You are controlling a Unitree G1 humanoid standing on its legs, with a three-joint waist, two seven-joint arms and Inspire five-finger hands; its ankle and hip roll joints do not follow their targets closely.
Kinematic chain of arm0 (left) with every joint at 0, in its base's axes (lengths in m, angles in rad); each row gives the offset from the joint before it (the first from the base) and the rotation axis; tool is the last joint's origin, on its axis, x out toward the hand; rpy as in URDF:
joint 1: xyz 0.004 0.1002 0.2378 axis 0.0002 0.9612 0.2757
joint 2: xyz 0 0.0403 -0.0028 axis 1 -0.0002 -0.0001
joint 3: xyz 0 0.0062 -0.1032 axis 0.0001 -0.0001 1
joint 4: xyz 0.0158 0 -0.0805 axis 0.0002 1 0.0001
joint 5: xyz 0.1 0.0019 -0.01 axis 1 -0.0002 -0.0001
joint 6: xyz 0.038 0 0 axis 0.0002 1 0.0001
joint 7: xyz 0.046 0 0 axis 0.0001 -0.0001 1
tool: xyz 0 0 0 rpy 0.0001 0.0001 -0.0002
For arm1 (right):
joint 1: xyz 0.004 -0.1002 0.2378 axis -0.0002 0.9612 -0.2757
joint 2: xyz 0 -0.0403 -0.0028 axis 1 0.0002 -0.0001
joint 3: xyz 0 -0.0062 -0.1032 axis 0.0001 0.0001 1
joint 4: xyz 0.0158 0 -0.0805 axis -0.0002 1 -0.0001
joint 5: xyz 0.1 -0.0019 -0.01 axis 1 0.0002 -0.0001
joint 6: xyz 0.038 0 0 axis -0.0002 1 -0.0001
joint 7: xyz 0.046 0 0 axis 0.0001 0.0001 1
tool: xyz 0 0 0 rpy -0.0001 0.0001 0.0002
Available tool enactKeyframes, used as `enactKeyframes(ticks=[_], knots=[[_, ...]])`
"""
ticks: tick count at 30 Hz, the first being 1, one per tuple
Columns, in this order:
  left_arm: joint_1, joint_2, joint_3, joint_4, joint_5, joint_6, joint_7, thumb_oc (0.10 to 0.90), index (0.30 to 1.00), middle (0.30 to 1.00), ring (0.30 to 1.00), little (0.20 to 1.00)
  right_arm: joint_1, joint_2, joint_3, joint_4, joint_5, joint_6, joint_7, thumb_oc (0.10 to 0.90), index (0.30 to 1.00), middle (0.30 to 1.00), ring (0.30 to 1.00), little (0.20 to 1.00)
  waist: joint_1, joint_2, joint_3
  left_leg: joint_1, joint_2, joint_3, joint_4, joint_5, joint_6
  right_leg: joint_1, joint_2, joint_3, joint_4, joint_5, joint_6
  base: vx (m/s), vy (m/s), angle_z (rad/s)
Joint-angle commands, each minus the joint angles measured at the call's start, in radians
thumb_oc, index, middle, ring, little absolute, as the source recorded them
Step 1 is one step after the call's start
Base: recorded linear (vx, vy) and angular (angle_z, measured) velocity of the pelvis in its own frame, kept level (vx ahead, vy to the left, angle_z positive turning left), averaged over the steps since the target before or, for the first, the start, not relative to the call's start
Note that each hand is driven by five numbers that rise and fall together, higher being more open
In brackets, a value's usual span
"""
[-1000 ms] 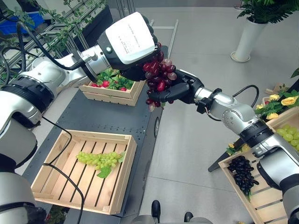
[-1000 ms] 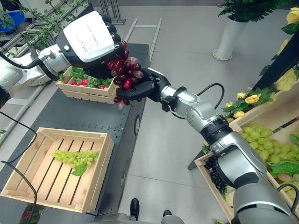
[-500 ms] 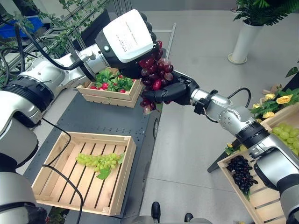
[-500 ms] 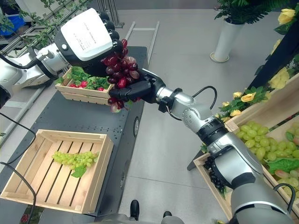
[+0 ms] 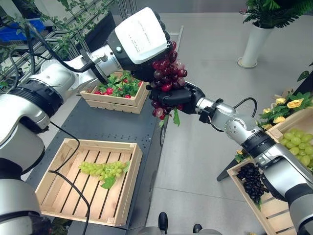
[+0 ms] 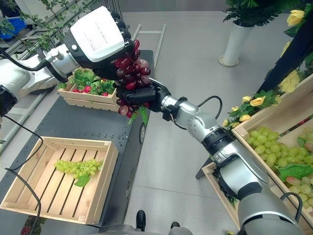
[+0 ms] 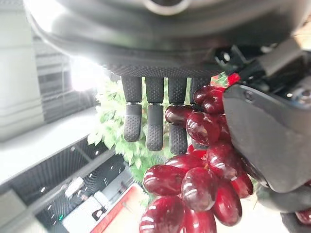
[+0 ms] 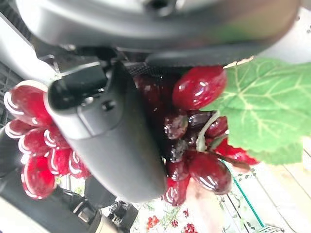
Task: Pick up the fruits from the basket on one side to the basket on the other side
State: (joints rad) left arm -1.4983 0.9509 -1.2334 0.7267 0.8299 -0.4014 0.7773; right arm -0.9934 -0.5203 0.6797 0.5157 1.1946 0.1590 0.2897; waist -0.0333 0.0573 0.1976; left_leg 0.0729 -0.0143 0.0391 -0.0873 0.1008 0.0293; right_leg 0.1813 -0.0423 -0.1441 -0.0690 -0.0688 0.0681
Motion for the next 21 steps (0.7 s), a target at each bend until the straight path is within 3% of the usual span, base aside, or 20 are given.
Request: enactKeyframes(ticks=[1,11,21], knots=[[-0.055,-0.047,0.059,0.275,-0.114,0.134,-0.037,0.800,0.900,0.900,0.900,0.900,-0.027,0.072,-0.128,0.025,0.112,-0.135,0.013,0.400,0.300,0.300,0.300,0.300,0.022,-0.020,-0.195,0.054,-0.019,0.004,0.000,-0.145,-0.041,-0.047,0.040,0.009,-0.018,0.043,-0.024,0.01,-0.003,-0.04],[0.025,-0.005,0.092,0.288,-0.047,0.119,-0.047,0.800,0.900,0.900,0.900,0.900,0.011,0.010,-0.189,0.103,0.069,-0.126,0.022,0.400,0.300,0.300,0.300,0.300,0.011,-0.021,-0.187,0.058,-0.014,0.020,0.000,-0.148,-0.041,-0.052,0.044,0.025,-0.018,0.050,-0.022,0.00,0.004,-0.08],[0.101,0.087,0.114,0.294,0.013,0.077,-0.099,0.800,0.900,0.900,0.900,0.900,0.093,-0.088,-0.245,0.205,0.000,-0.095,0.085,0.400,0.300,0.300,0.300,0.300,0.001,-0.019,-0.176,0.060,-0.011,0.038,0.000,-0.147,-0.041,-0.059,0.044,0.038,-0.018,0.060,-0.015,0.00,0.003,-0.09]])
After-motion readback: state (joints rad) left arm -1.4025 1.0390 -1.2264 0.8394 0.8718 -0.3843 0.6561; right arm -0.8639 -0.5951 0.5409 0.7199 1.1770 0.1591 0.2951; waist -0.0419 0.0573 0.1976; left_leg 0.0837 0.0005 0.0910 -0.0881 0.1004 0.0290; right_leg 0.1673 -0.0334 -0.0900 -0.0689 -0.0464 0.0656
